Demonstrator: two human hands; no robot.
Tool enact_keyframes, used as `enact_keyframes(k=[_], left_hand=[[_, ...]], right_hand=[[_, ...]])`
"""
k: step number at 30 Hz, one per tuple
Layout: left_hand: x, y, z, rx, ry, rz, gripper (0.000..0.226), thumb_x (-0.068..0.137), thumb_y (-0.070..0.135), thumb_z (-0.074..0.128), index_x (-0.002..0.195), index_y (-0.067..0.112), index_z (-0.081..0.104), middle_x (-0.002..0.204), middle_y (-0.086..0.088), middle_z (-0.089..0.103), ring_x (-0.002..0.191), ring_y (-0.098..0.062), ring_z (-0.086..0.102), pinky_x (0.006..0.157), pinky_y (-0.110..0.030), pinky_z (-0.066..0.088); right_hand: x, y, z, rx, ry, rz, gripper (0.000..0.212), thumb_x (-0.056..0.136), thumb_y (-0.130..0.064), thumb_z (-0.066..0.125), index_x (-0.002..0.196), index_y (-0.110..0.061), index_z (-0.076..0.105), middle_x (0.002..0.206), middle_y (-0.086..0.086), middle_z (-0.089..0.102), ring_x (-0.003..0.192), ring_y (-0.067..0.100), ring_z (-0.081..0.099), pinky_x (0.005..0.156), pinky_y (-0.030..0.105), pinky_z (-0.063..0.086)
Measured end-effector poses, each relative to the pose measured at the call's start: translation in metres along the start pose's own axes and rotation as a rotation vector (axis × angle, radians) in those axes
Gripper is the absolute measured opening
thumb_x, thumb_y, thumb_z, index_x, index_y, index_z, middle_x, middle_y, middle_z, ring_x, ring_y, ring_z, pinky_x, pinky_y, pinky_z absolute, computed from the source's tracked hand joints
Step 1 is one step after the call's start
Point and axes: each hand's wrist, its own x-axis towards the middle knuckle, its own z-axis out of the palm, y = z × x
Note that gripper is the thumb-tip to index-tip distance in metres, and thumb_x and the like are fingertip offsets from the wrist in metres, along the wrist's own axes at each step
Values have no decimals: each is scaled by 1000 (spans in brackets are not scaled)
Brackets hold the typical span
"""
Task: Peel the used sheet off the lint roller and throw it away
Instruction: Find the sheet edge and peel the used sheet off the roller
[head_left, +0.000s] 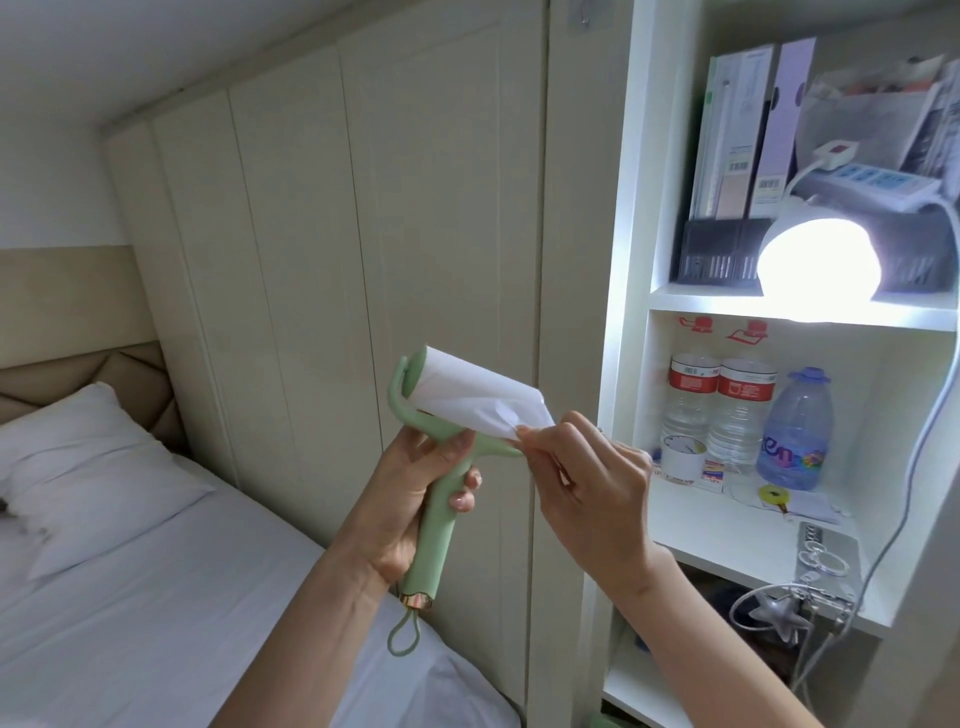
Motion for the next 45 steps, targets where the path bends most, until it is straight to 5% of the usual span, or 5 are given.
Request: enact_keyframes(k=[12, 19, 24, 32, 45], left_hand=[[-1, 0, -1, -77, 29, -45, 22, 77, 9, 66, 98, 8, 58, 79, -3, 59, 52, -12, 52, 37, -16, 38], [4, -1, 0, -129, 142, -51, 46, 72, 7, 73, 110, 10, 47, 77, -4, 59, 49, -12, 52, 35, -17, 38], [6, 0, -2, -119, 164, -63, 29, 68, 10, 67, 92, 4, 52, 62, 0, 64, 47, -11, 51, 34, -15, 37], [10, -2, -8, -73, 208, -67, 15, 71, 11, 65, 81, 5, 56, 59, 1, 60, 46, -10, 51, 34, -16, 37], [20, -13, -19, -125, 325, -103, 9, 86, 8, 59, 83, -1, 58, 72, -8, 56, 44, -11, 55, 34, -15, 38]], right_hand=[[5, 6, 0, 185, 35, 253, 15, 73, 6, 74, 62, 3, 64, 49, 8, 53, 48, 15, 37, 41, 25, 30], [6, 7, -4, 184, 35, 245, 13, 73, 3, 75, 63, 3, 66, 52, 6, 58, 49, 14, 38, 44, 18, 30], [12, 6, -8, 223, 67, 264, 13, 72, 4, 74, 63, 4, 66, 52, 6, 58, 50, 11, 38, 46, 12, 28], [13, 8, -9, 232, 73, 326, 14, 74, -1, 73, 63, 4, 65, 55, -21, 40, 50, 0, 33, 48, 7, 25], [14, 12, -16, 233, 108, 418, 15, 74, 2, 74, 63, 2, 64, 45, 9, 44, 49, 13, 32, 47, 12, 25]])
